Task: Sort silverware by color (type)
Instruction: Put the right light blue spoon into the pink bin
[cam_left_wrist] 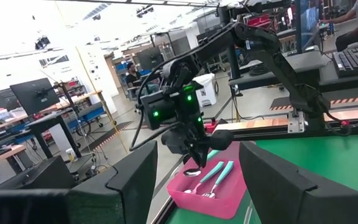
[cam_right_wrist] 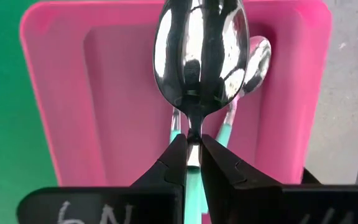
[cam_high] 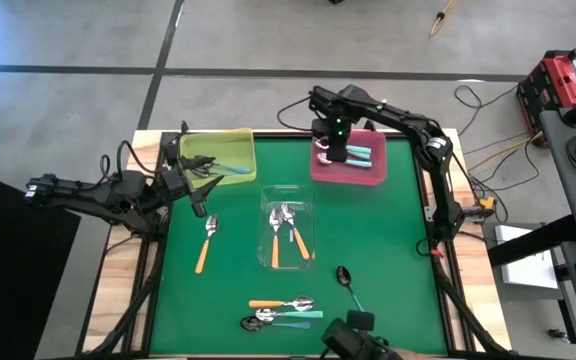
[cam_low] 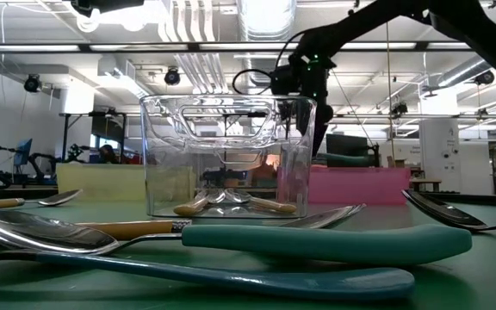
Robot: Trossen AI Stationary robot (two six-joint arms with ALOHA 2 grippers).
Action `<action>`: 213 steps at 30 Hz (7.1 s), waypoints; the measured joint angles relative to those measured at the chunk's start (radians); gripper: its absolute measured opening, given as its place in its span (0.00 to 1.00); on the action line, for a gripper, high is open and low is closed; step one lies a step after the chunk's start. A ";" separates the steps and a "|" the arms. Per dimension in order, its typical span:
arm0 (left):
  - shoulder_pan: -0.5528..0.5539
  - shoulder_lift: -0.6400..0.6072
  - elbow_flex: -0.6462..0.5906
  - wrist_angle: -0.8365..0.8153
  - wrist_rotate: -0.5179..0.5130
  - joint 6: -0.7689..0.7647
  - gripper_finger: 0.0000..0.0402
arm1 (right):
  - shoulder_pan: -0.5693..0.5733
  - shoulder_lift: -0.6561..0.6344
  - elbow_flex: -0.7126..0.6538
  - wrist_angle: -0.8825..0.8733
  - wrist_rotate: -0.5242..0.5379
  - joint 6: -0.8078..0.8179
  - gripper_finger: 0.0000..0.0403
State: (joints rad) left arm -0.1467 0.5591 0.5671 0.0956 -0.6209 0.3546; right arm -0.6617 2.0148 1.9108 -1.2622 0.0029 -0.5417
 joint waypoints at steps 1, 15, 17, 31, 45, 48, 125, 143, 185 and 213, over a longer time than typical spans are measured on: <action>0.000 0.000 0.000 0.000 0.000 0.000 0.52 | 0.000 0.000 -0.010 0.011 0.000 0.000 0.04; 0.000 0.001 -0.001 0.000 0.000 0.008 0.52 | -0.008 0.001 -0.137 0.075 0.036 -0.013 0.04; 0.000 0.001 -0.001 0.000 0.000 0.008 0.52 | -0.009 0.001 -0.146 0.076 0.050 -0.020 0.04; 0.000 0.002 -0.001 0.000 0.000 0.008 0.52 | -0.015 0.002 -0.152 0.126 0.050 -0.018 0.04; 0.000 0.002 -0.001 0.000 0.000 0.008 0.52 | -0.017 0.002 -0.152 0.149 0.050 -0.017 0.04; 0.000 0.002 -0.001 0.000 0.000 0.008 0.52 | -0.017 0.002 -0.153 0.150 0.050 -0.017 0.04; 0.000 0.002 -0.001 -0.001 0.000 0.014 0.52 | -0.053 0.001 -0.221 0.279 0.078 -0.009 0.04; 0.000 0.002 -0.001 -0.001 0.000 0.022 0.52 | -0.053 0.001 -0.272 0.302 0.077 0.017 0.04; 0.000 0.002 -0.005 0.000 0.000 0.030 0.52 | -0.052 0.001 -0.298 0.334 0.022 0.018 0.04; 0.000 0.002 -0.005 0.000 0.000 0.029 0.52 | -0.052 0.001 -0.297 0.321 0.015 0.017 0.04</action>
State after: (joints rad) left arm -0.1467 0.5613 0.5621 0.0952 -0.6212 0.3840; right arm -0.7139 2.0159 1.6135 -0.9411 0.0178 -0.5246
